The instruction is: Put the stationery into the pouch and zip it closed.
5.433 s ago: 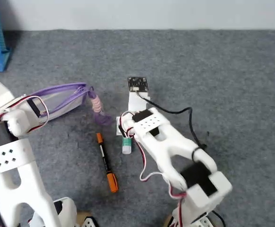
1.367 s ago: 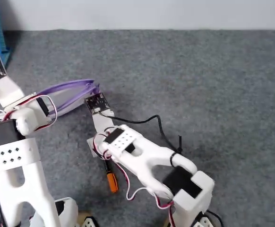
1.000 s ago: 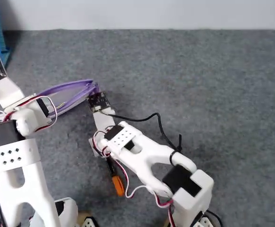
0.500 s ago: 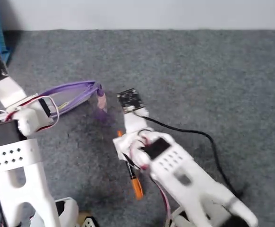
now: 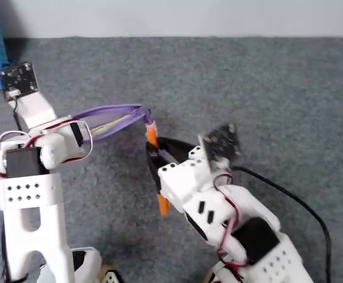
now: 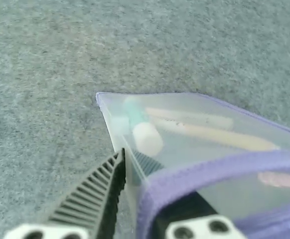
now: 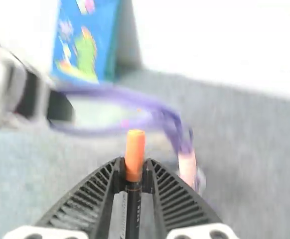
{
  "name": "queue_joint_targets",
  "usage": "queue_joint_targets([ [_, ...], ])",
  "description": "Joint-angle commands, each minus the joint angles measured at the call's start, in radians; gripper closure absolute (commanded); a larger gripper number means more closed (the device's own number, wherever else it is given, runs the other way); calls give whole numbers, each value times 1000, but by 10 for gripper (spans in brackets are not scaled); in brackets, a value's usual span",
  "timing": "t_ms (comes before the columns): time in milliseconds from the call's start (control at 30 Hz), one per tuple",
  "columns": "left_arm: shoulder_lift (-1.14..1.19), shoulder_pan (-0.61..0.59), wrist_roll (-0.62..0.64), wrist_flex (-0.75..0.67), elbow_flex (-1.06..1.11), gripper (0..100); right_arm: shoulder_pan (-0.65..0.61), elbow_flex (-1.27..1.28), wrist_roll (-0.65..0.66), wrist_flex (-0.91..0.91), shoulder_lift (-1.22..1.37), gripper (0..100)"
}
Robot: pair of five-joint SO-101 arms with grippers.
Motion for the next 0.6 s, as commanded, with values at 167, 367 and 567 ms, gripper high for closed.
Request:
queue_joint_targets([
  [167,-5,20,-29,9,-22,987,4,-9,25,-364,-77,991],
  [367,-5,18,-29,9,-21,987,-38,-5,23,-608,-27,991],
  [567,-5,18,-29,8,5,987,-51,-5,23,-865,137,991],
])
